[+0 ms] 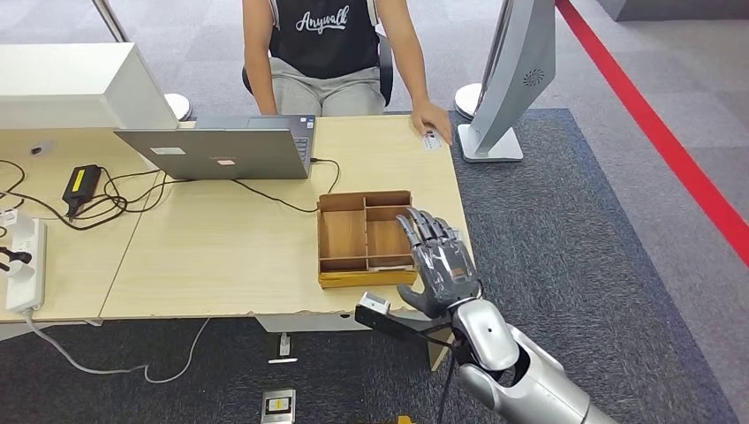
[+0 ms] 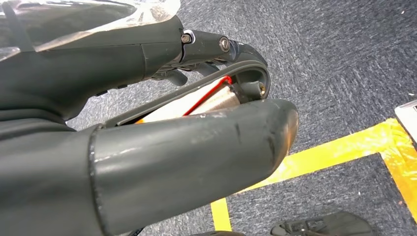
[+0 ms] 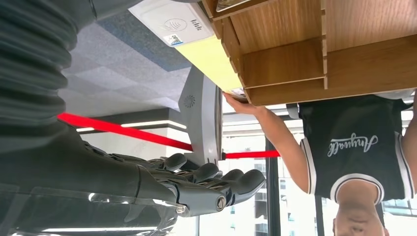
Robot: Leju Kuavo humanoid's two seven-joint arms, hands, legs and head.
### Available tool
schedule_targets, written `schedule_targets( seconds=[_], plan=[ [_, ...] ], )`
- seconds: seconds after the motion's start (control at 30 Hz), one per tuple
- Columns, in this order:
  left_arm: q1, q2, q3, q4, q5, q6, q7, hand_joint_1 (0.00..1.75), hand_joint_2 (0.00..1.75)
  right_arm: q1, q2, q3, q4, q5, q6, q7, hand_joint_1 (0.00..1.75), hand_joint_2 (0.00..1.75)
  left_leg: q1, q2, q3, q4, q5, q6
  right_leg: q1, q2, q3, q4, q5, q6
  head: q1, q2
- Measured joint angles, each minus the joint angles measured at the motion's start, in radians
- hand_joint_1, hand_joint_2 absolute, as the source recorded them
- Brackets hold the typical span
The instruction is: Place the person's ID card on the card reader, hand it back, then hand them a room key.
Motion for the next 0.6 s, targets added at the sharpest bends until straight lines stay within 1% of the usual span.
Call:
schedule_targets(
  seconds=[0.2, 0.4, 0.6],
  plan=[
    [0.000, -0.001, 0.000, 0.000, -0.003, 0.000, 0.001, 0.00, 0.00, 0.002, 0.008, -0.001, -0.011, 0.009, 0.009, 0.000, 0.00, 1.75, 0.000, 0.000, 0.000, 0.000, 0.000, 0.000, 0.000, 0.000, 0.000, 0.000, 0.000, 0.000, 0.000, 0.000],
    [-0.001, -0.001, 0.000, 0.000, -0.016, -0.002, 0.009, 0.00, 0.00, -0.001, 0.023, -0.003, -0.016, 0.033, 0.043, -0.001, 0.00, 1.75, 0.000, 0.000, 0.000, 0.000, 0.000, 0.000, 0.000, 0.000, 0.000, 0.000, 0.000, 0.000, 0.000, 0.000],
    [-0.002, -0.001, -0.001, -0.003, -0.023, -0.001, 0.013, 0.00, 0.00, -0.024, 0.049, -0.001, -0.003, 0.017, 0.076, -0.033, 0.00, 1.75, 0.000, 0.000, 0.000, 0.000, 0.000, 0.000, 0.000, 0.000, 0.000, 0.000, 0.000, 0.000, 0.000, 0.000]
  ],
)
